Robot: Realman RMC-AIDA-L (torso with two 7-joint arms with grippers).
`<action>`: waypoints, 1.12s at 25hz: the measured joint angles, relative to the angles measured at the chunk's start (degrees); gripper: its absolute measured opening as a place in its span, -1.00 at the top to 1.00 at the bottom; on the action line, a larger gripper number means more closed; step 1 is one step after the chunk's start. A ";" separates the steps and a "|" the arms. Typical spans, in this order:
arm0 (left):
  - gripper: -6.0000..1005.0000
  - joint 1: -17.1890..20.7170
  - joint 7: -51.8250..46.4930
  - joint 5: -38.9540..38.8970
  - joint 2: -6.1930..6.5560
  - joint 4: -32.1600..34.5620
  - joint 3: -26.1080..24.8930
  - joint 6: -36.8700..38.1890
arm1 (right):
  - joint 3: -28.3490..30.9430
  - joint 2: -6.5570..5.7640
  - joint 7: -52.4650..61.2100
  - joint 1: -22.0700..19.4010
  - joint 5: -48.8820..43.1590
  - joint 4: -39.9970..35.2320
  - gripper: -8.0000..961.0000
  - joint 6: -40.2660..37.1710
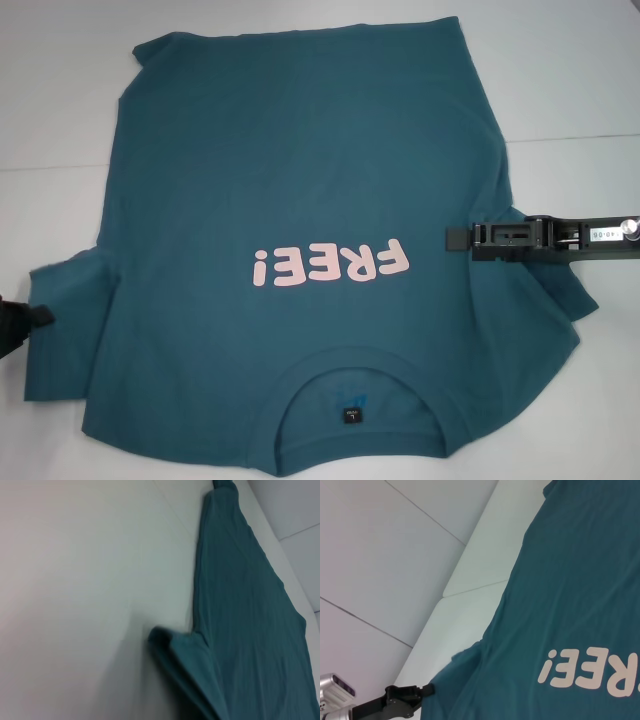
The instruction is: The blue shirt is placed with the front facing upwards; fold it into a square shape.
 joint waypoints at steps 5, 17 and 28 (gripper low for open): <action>0.93 -0.14 0.15 0.07 0.39 0.62 0.04 -0.03 | 0.00 0.00 0.02 0.40 0.00 0.07 -0.90 0.01; 0.92 -5.67 -2.86 11.22 4.50 5.64 0.09 1.15 | 0.00 0.00 0.02 0.35 0.00 0.10 -0.91 -0.33; 0.91 -7.56 -11.03 13.45 3.14 13.74 11.53 7.71 | -0.43 0.03 0.01 0.49 0.00 0.10 -0.90 -0.14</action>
